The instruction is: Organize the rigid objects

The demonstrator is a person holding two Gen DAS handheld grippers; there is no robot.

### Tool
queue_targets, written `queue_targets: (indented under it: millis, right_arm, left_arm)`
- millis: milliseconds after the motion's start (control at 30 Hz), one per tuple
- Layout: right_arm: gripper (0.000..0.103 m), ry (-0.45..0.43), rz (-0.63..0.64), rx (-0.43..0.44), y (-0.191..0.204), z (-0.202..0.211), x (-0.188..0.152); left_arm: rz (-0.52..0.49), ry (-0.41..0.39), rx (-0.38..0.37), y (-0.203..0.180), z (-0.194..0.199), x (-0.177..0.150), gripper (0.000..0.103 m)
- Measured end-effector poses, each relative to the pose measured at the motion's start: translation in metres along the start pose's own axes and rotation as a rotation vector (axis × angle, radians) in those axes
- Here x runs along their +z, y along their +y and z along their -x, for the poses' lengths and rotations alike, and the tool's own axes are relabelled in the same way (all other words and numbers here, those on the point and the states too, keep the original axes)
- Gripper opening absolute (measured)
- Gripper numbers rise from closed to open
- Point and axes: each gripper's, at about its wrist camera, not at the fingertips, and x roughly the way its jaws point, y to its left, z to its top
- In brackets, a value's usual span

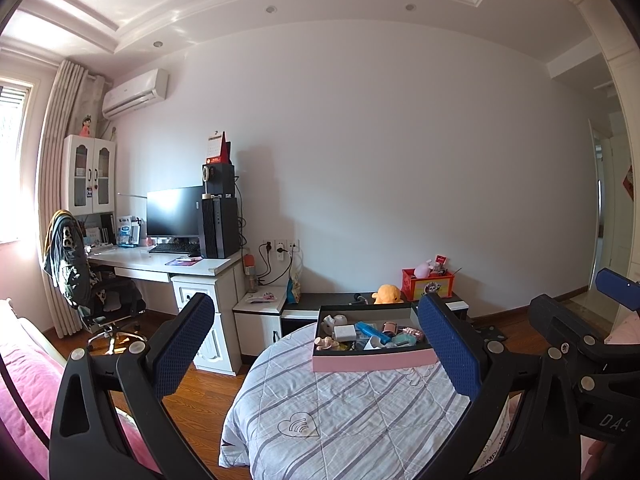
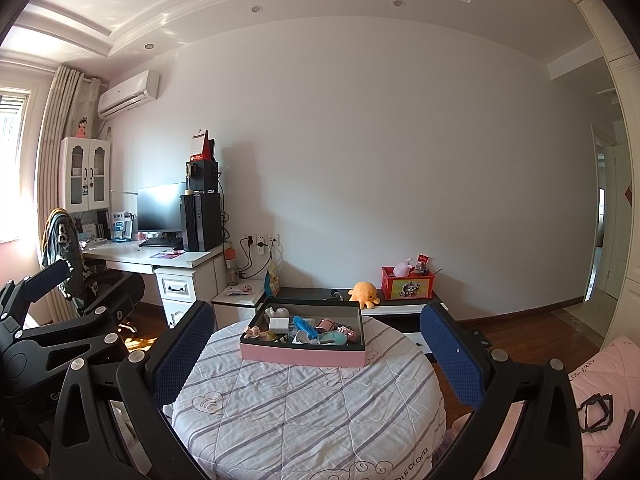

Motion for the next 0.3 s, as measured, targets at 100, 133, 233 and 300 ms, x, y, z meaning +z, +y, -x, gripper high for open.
queue_targets:
  millis: [100, 133, 233, 300]
  right_arm:
    - [0.103, 0.001, 0.001, 0.001, -0.0002, -0.0002, 0.0003]
    - [0.103, 0.001, 0.001, 0.002, 0.0001, 0.0001, 0.0]
    - [0.103, 0.001, 0.0, 0.001, 0.0001, -0.0001, 0.0004]
    - [0.103, 0.002, 0.0, 0.002, 0.0005, -0.0003, 0.0003]
  left_arm:
    - [0.0, 0.0, -0.001, 0.0002, 0.0004, 0.0006, 0.103]
    - [0.0, -0.001, 0.0, 0.0001, 0.0005, 0.0007, 0.103]
    - [0.001, -0.001, 0.0, -0.0001, 0.0004, 0.0009, 0.103]
    - [0.001, 0.0, -0.002, 0.0002, 0.0006, 0.001, 0.103]
